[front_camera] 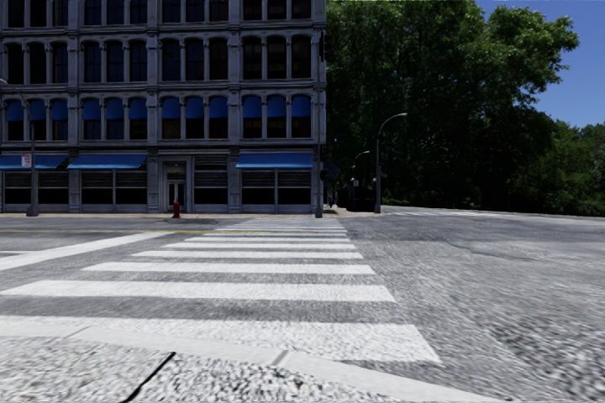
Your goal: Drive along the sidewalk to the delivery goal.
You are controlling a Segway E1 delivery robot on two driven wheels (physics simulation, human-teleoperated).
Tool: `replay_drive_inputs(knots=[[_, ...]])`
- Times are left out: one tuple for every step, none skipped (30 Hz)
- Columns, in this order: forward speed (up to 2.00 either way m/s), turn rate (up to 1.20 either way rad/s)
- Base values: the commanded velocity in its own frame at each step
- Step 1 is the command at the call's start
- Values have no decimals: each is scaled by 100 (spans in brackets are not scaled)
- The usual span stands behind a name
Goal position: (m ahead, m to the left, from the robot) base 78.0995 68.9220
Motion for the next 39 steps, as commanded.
replay_drive_inputs(knots=[[200,0],[200,0],[200,0],[200,0],[200,0],[200,0],[200,0],[200,0],[200,0],[200,0],[200,0],[200,0],[200,0],[86,0],[86,0],[84,0],[84,0],[83,0],[83,0],[85,0],[89,0],[91,0],[93,0],[93,0],[93,0],[94,0],[95,0],[95,0],[96,0],[96,0],[97,0],[97,0],[99,0],[102,0],[105,0],[105,0],[107,0],[112,0],[115,0]])
